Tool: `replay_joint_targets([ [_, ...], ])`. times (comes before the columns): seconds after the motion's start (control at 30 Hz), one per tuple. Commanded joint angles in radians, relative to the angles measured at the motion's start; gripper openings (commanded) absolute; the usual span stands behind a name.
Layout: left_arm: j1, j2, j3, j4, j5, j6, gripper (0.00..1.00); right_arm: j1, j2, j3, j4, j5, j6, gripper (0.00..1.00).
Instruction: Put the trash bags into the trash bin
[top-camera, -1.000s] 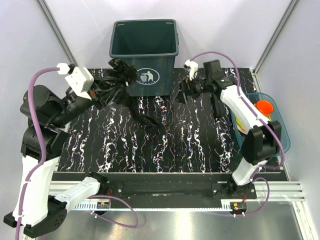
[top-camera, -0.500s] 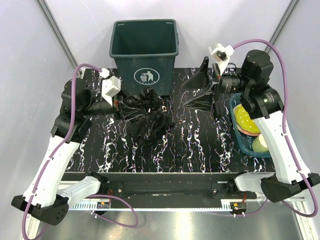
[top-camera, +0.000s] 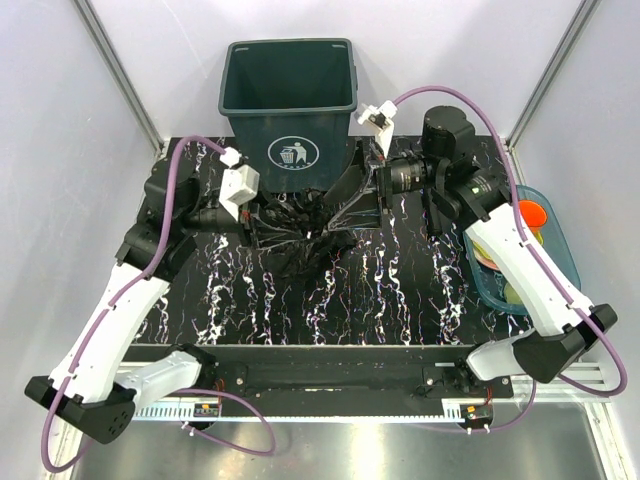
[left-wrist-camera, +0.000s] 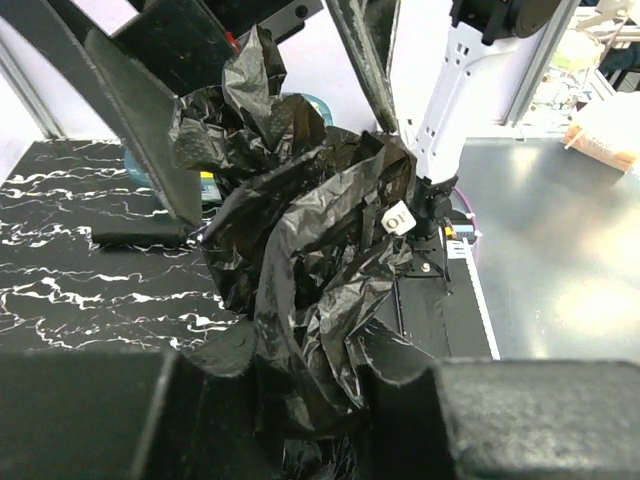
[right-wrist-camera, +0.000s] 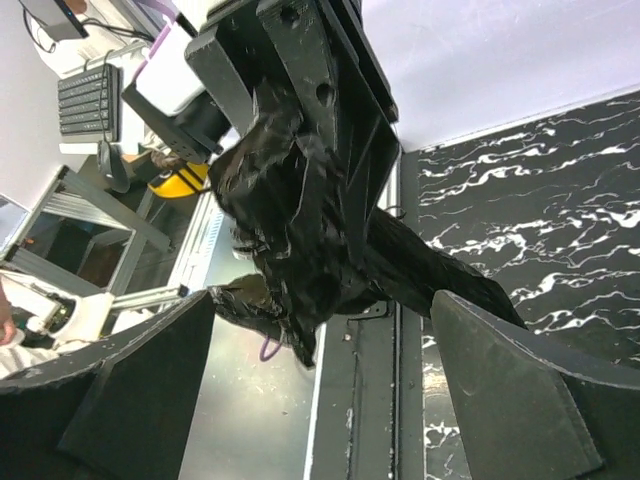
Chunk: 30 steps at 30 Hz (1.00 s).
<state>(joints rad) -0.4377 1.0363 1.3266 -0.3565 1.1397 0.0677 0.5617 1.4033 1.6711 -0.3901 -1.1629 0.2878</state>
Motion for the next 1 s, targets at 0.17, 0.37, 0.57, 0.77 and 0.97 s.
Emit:
replay_joint_targets([
  [0.17, -0.058, 0.028, -0.004, -0.075, -0.055, 0.173, 0.26, 0.063, -0.012, -0.034, -0.001, 0.093, 0.001, 0.77],
  [0.37, -0.065, 0.019, -0.006, -0.137, -0.112, 0.195, 0.37, 0.073, 0.003, -0.005, -0.154, 0.227, -0.1, 0.0],
  [0.57, 0.192, -0.149, -0.226, -0.081, -0.182, 0.019, 0.67, -0.019, -0.053, -0.037, -0.239, 0.5, -0.153, 0.0],
  [0.77, 0.283, -0.184, -0.251, 0.163, -0.253, -0.362, 0.93, -0.023, -0.083, -0.154, -0.144, 0.508, -0.095, 0.0],
  [0.97, 0.111, -0.072, -0.153, 0.284, -0.325, -0.563, 0.92, 0.003, -0.096, -0.214, 0.037, 0.453, 0.022, 0.0],
])
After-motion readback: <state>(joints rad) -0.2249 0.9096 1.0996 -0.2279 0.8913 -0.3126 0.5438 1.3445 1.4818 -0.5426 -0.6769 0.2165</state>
